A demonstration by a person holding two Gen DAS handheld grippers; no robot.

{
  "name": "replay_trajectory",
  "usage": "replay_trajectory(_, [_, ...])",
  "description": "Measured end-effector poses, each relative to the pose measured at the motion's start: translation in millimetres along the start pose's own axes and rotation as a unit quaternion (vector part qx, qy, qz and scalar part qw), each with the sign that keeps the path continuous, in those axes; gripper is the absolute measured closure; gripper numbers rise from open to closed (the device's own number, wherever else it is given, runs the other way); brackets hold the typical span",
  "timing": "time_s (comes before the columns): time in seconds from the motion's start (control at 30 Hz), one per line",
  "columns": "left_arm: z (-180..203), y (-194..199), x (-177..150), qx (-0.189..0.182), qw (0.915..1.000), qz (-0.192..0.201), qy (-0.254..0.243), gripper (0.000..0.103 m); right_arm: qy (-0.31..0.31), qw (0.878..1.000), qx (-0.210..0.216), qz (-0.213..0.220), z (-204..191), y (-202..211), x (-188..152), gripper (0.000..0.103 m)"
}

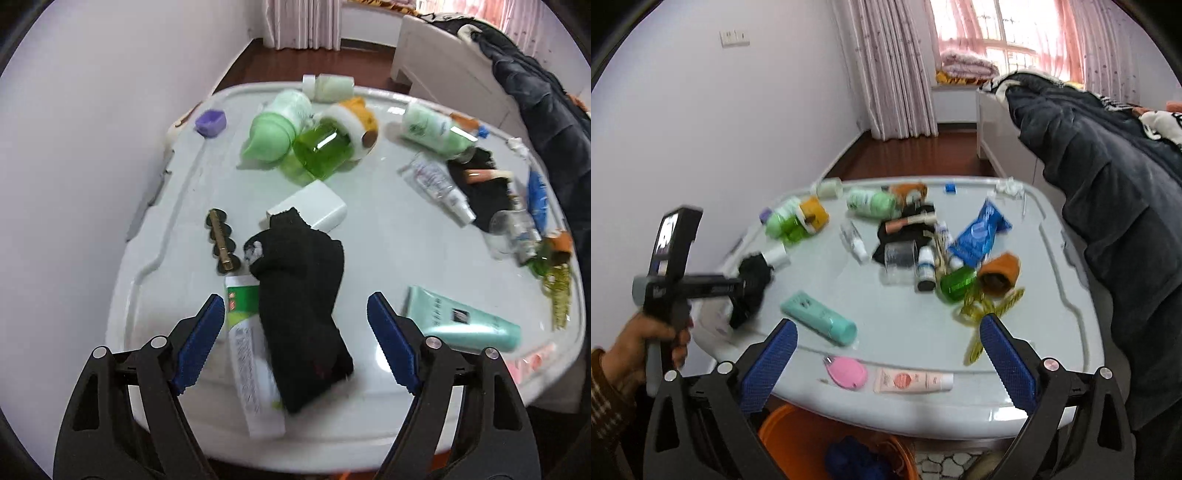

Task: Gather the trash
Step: 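Grasp the black sock with the left tool while the right tool grasps the teal tube, then lower the black sock and teal tube into the orange bin and release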

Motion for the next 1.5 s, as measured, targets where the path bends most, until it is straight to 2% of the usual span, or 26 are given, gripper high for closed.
replay_trajectory(0.03, [1, -4, 1, -0.004, 1.0000, 0.001, 0.001, 0.038, 0.004, 1.000, -0.001, -0.003, 0, -3, -2, 0.005])
replay_trajectory(0.07, [1, -9, -2, -0.008, 1.0000, -0.001, -0.003, 0.061, 0.008, 1.000, -0.003, -0.006, -2, -5, -3, 0.005])
replay_trajectory(0.1, [2, -12, -2, -0.006, 1.0000, -0.003, -0.005, 0.090, 0.012, 1.000, -0.005, -0.009, -3, -8, -5, 0.005])
replay_trajectory(0.13, [1, -12, -4, -0.011, 0.9999, 0.000, 0.001, 0.094, 0.016, 1.000, -0.004, -0.014, -4, -13, -6, 0.005])
replay_trajectory(0.2, [3, -2, -4, -0.032, 0.9993, 0.016, 0.014, 0.095, 0.024, 0.999, 0.005, -0.023, -10, -21, -5, 0.005])
replay_trajectory(0.27, [11, 17, -3, -0.050, 0.9977, 0.045, 0.004, 0.095, 0.046, 0.998, 0.014, -0.031, -20, -28, -1, 0.006])
replay_trajectory(0.47, [33, 61, -2, -0.106, 0.9893, 0.098, -0.022, 0.095, 0.154, 0.986, 0.042, -0.057, -70, -74, 13, 0.006])
replay_trajectory(0.53, [33, 63, 1, -0.112, 0.9882, 0.102, -0.021, 0.095, 0.178, 0.979, 0.062, -0.083, -85, -103, 10, 0.009])
replay_trajectory(0.6, [31, 65, 0, -0.117, 0.9879, 0.100, -0.017, 0.095, 0.194, 0.973, 0.069, -0.105, -94, -125, 6, 0.019])
replay_trajectory(0.8, [24, 65, 0, -0.132, 0.9874, 0.088, -0.006, 0.095, 0.199, 0.970, 0.083, -0.111, -107, -150, 4, 0.032])
replay_trajectory(0.83, [24, 65, 0, -0.134, 0.9872, 0.086, -0.005, 0.095, 0.201, 0.970, 0.086, -0.108, -110, -151, 7, 0.036])
replay_trajectory(0.9, [23, 65, 0, -0.138, 0.9869, 0.083, -0.004, 0.095, 0.203, 0.970, 0.080, -0.106, -113, -151, 9, 0.055])
replay_trajectory(1.0, [23, 65, -1, -0.142, 0.9866, 0.081, -0.002, 0.095, 0.185, 0.973, 0.082, -0.113, -116, -148, 9, 0.068])
replay_trajectory(1.1, [22, 66, -2, -0.143, 0.9864, 0.081, 0.000, 0.095, 0.167, 0.974, 0.100, -0.116, -116, -141, 7, 0.069])
replay_trajectory(1.33, [29, 78, -9, -0.147, 0.9853, 0.086, -0.014, 0.095, 0.161, 0.977, 0.097, -0.096, -109, -108, 9, 0.069])
replay_trajectory(1.5, [34, 101, -41, -0.163, 0.9819, 0.093, -0.028, 0.095, 0.136, 0.982, 0.102, -0.081, -98, -72, -3, 0.069])
Point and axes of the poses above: each gripper's, at about its wrist camera, not at the fingertips, and y roughly against the way its jaws point, z to its right, x to its top, the point moved 5 cm from there along -y, roughly the way its jaws point, and after that the axes turned 10 degrees about y, right-handed, at the moved point
